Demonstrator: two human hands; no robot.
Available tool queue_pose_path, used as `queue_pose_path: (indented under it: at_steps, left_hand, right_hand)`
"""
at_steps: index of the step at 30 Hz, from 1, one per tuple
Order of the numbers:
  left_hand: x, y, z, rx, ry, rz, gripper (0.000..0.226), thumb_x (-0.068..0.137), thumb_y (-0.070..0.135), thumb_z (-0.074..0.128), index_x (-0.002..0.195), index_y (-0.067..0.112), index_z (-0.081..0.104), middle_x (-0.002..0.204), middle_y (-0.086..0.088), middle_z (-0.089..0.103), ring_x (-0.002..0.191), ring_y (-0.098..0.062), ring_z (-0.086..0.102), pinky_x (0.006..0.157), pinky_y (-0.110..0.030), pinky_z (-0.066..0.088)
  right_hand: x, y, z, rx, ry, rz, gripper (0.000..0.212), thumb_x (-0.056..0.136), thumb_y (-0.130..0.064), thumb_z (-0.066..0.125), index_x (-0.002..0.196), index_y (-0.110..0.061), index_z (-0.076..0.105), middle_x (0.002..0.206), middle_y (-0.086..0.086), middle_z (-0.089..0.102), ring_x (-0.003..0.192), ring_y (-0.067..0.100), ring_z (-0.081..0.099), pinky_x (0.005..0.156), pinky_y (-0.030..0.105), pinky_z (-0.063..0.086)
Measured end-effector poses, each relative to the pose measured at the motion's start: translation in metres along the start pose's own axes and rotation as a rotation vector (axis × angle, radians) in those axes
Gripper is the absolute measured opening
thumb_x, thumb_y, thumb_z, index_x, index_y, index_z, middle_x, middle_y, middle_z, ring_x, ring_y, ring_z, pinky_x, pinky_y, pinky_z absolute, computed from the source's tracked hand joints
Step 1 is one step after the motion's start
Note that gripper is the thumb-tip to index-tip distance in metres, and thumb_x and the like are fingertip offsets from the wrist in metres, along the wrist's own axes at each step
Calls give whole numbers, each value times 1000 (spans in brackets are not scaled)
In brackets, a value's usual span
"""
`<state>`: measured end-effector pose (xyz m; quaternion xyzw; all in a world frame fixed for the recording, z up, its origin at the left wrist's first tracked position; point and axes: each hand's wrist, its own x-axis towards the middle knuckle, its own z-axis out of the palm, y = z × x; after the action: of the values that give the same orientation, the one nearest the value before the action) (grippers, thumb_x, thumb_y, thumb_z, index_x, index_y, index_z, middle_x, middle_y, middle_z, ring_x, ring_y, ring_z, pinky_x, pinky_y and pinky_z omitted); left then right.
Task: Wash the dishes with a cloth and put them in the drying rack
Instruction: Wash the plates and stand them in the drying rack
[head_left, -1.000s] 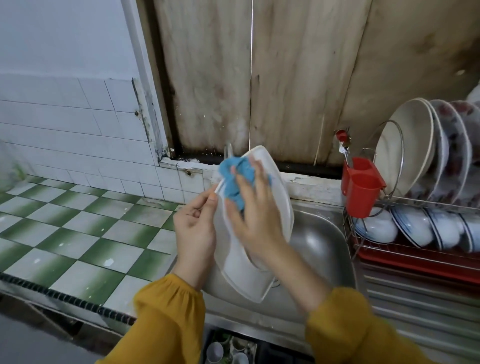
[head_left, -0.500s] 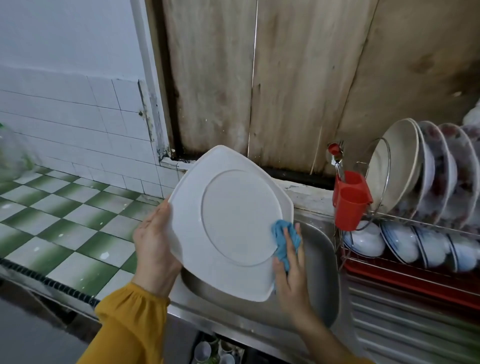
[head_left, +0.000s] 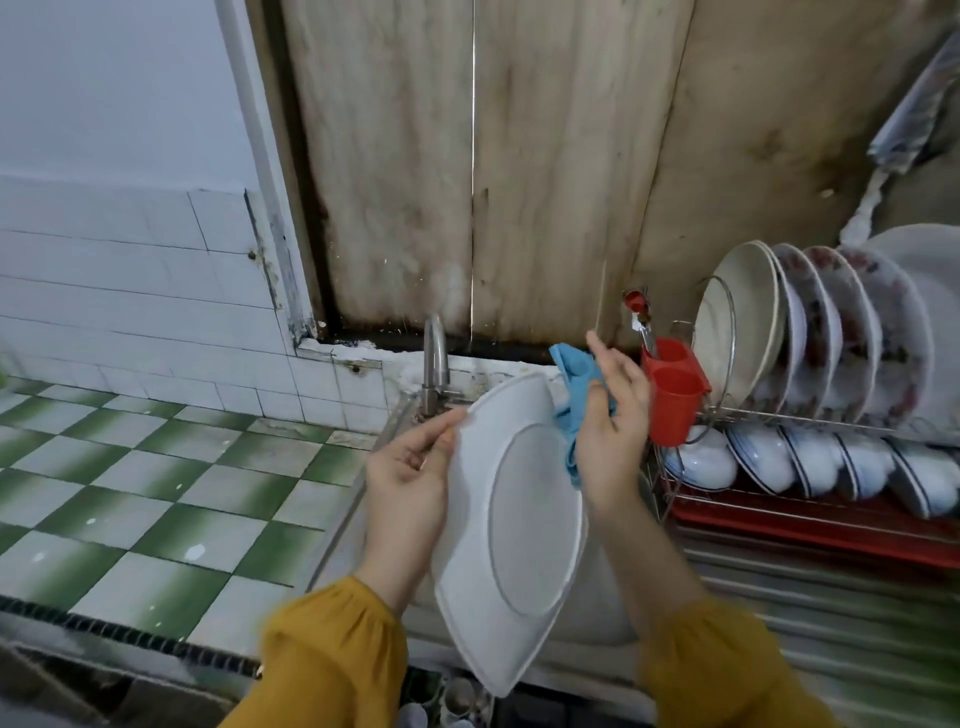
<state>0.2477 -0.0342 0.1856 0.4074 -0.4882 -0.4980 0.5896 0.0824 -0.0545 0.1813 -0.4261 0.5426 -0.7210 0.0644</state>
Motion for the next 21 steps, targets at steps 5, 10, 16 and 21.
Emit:
queue_pose_path:
  at_steps: [5, 10, 16, 21]
  left_hand:
    - [13, 11, 14, -76, 70, -94, 23, 98, 4, 53, 109, 20, 66, 94, 4, 72, 78, -1, 68, 72, -17, 54]
    - [40, 19, 25, -157, 86, -174, 43, 97, -2, 47, 135, 18, 52, 135, -16, 56, 107, -29, 64, 74, -27, 58]
    - [42, 28, 41, -227, -46, -355, 48, 96, -9, 39, 138, 12, 48, 78, -7, 55, 60, -18, 54, 35, -16, 42]
    - [36, 38, 62, -155, -275, -430, 51, 94, -8, 44, 140, 13, 46, 93, -12, 56, 69, -21, 57, 46, -26, 47]
  right_hand:
    - [-49, -21, -9, -91, -99, 76, 36, 95, 6, 49, 106, -23, 66, 128, 12, 48, 101, -21, 45, 83, -4, 31]
    - [-99, -23, -21, -439, -241, 2, 46, 78, -49, 69, 117, -25, 70, 137, -3, 39, 120, 7, 31, 97, 22, 35]
    - [-120, -33, -44, -835, -256, -202, 85, 61, -52, 72, 139, -52, 37, 138, -2, 33, 113, 24, 32, 69, 32, 49]
    - [-130, -35, -64, -933, -204, -299, 74, 73, -22, 57, 142, -41, 37, 134, 4, 46, 105, 29, 43, 53, 36, 56]
